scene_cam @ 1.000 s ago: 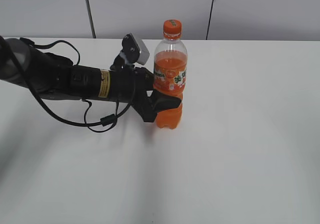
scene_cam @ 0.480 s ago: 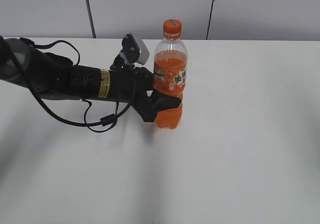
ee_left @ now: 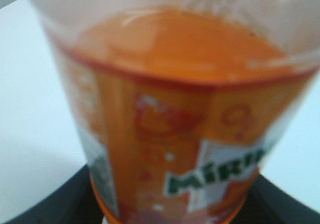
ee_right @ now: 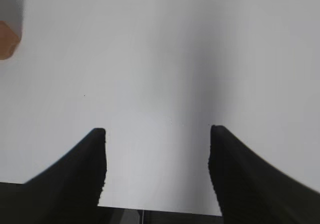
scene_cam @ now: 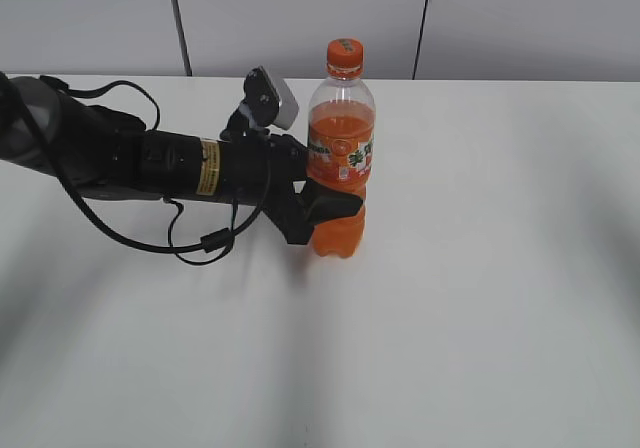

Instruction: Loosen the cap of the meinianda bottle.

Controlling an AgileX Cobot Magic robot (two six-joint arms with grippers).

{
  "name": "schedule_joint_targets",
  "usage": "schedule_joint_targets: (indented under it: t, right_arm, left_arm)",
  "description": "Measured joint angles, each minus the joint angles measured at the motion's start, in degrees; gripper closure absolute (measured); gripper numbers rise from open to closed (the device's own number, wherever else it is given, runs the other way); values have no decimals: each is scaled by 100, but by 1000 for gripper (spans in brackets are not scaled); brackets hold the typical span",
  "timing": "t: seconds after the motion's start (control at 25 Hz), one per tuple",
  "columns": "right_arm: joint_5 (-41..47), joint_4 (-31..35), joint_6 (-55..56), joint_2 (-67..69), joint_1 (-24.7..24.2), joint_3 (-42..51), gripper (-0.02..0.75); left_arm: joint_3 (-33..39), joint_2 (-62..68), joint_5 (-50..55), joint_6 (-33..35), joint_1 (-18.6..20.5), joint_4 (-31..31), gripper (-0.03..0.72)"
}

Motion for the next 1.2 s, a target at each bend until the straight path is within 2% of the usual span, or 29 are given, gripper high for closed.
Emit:
schedule_joint_targets:
  t: [0.28,0.44,0.92,1.08,1.2]
  right_arm:
    - [7,348,2,954,7,-1064,258]
    - [13,406,2,1432,274,-1597,258]
    - [13,436,370,2678,2562,-2951,258]
    - [13,453,483,3189,3121,-3384,258]
    - [13,455,544,3516,3297,-3677,258]
  left_arm:
    - [0,0,0,0,0,0,279]
    - [0,0,0,0,0,0,279]
    - [0,0,-1,0,0,0,279]
    - [0,0,-1,0,0,0,279]
    - [0,0,-12,0,0,0,279]
